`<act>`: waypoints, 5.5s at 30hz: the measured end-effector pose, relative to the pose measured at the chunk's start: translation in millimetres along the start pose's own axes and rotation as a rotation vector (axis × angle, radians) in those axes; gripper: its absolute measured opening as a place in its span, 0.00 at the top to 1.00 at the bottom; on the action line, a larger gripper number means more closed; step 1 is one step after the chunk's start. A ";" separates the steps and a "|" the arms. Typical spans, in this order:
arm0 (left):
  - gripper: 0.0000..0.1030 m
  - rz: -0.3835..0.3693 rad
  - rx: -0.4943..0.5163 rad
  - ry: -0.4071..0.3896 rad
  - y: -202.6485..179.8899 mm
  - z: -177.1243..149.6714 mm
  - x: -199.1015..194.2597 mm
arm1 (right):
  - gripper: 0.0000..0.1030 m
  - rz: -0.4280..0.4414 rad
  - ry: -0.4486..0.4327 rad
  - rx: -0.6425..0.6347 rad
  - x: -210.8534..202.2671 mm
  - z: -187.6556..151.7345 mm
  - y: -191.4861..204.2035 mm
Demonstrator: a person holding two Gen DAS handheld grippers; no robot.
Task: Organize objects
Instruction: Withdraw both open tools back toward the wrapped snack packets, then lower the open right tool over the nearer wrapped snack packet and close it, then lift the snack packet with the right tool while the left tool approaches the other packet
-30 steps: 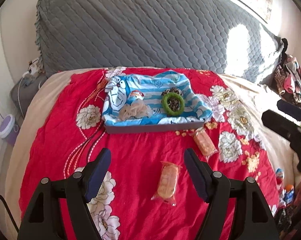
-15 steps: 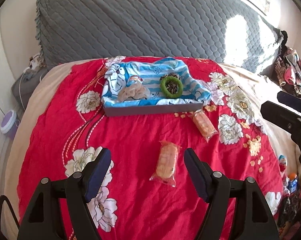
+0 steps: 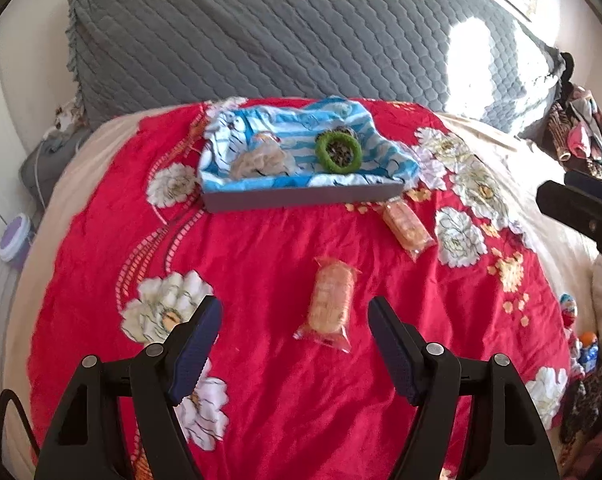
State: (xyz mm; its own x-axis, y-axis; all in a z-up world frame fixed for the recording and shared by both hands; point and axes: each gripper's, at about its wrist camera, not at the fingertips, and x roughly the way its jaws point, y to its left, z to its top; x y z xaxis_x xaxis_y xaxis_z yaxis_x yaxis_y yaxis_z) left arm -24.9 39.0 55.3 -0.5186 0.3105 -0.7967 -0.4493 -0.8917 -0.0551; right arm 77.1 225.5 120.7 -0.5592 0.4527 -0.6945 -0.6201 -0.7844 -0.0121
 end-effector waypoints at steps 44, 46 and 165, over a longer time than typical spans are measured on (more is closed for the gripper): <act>0.26 -0.021 0.063 0.105 -17.4 -25.0 47.4 | 0.07 -0.018 0.138 0.030 50.0 -41.9 -9.1; 0.26 -0.017 0.069 0.107 -18.0 -24.8 48.9 | 0.06 -0.018 0.140 0.031 52.1 -43.7 -9.4; 0.61 -0.046 -0.073 0.059 25.2 50.2 68.6 | 0.63 0.037 0.204 0.017 100.6 30.1 15.0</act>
State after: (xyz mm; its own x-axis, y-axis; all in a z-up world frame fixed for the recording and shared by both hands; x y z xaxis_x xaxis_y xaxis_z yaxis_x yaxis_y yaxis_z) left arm -108.3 54.3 29.5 -0.4544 0.3334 -0.8261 -0.4163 -0.8993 -0.1339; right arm -5.0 272.0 72.3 -0.4596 0.3272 -0.8256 -0.6112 -0.7910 0.0267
